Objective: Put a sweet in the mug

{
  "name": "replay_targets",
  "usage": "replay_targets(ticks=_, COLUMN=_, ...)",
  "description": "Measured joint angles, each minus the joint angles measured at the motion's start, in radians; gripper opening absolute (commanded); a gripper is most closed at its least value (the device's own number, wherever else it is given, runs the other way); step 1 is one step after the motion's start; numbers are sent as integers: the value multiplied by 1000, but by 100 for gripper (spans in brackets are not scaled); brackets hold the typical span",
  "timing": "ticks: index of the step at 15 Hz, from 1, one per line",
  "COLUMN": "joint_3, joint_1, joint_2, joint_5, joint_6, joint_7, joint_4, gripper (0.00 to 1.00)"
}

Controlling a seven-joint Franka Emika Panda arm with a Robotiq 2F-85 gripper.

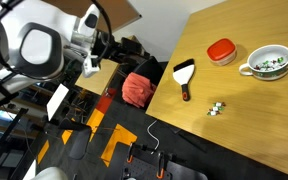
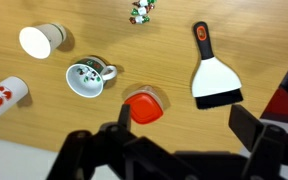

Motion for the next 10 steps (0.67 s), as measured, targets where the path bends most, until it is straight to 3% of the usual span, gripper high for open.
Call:
replay_targets(ticks=4, joint_3=-26, joint_1=-68, joint_2=114, joint_5=-39, joint_6=160, joint_7=113, joint_4=-45, gripper=100)
replay_targets(ticks=10, joint_3=-81, joint_1=-107, joint_2=276, joint_5=-39, joint_6=202, joint_7=207, joint_4=-43, gripper=100)
